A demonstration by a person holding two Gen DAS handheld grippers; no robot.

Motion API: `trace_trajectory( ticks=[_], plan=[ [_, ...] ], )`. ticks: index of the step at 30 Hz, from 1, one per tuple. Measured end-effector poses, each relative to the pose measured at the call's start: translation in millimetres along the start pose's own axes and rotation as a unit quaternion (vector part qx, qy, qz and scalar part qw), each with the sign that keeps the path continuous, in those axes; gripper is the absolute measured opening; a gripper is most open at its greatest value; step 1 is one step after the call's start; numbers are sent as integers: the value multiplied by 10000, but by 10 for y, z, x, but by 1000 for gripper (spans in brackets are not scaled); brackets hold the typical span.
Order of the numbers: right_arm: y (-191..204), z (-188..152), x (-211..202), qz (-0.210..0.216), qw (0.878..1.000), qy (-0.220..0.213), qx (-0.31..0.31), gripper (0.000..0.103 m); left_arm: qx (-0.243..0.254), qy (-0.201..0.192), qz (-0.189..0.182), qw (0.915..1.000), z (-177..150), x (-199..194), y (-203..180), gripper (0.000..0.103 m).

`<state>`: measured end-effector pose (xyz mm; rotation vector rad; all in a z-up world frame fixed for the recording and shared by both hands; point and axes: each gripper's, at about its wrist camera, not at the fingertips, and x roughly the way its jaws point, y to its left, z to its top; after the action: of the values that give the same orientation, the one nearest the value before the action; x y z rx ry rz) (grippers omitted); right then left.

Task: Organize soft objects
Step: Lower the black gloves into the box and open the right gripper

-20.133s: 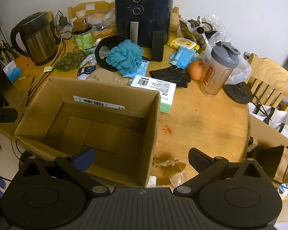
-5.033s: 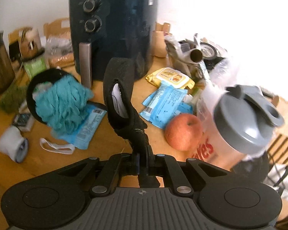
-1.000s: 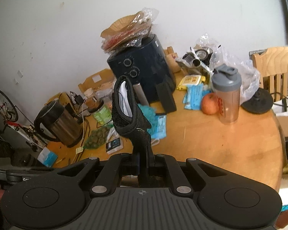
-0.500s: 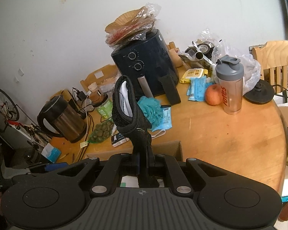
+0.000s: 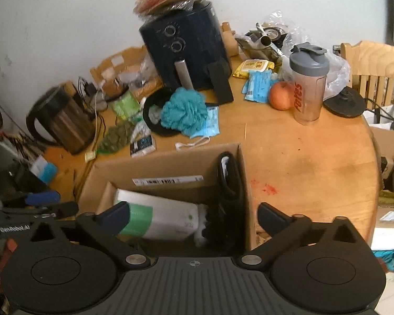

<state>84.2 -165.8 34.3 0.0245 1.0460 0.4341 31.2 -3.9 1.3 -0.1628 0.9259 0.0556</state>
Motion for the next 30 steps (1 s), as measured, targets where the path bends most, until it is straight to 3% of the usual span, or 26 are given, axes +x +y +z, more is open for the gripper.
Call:
trace_trajectory(
  ticks=[12, 30],
  plan=[
    [193, -14, 102, -180, 9988, 177, -423, 103, -253, 142, -4, 9996, -109, -31, 110, 68],
    [136, 156, 188, -310, 9942, 271, -994, 103, -490, 99, 56, 9987, -62, 2, 121, 68]
  ],
)
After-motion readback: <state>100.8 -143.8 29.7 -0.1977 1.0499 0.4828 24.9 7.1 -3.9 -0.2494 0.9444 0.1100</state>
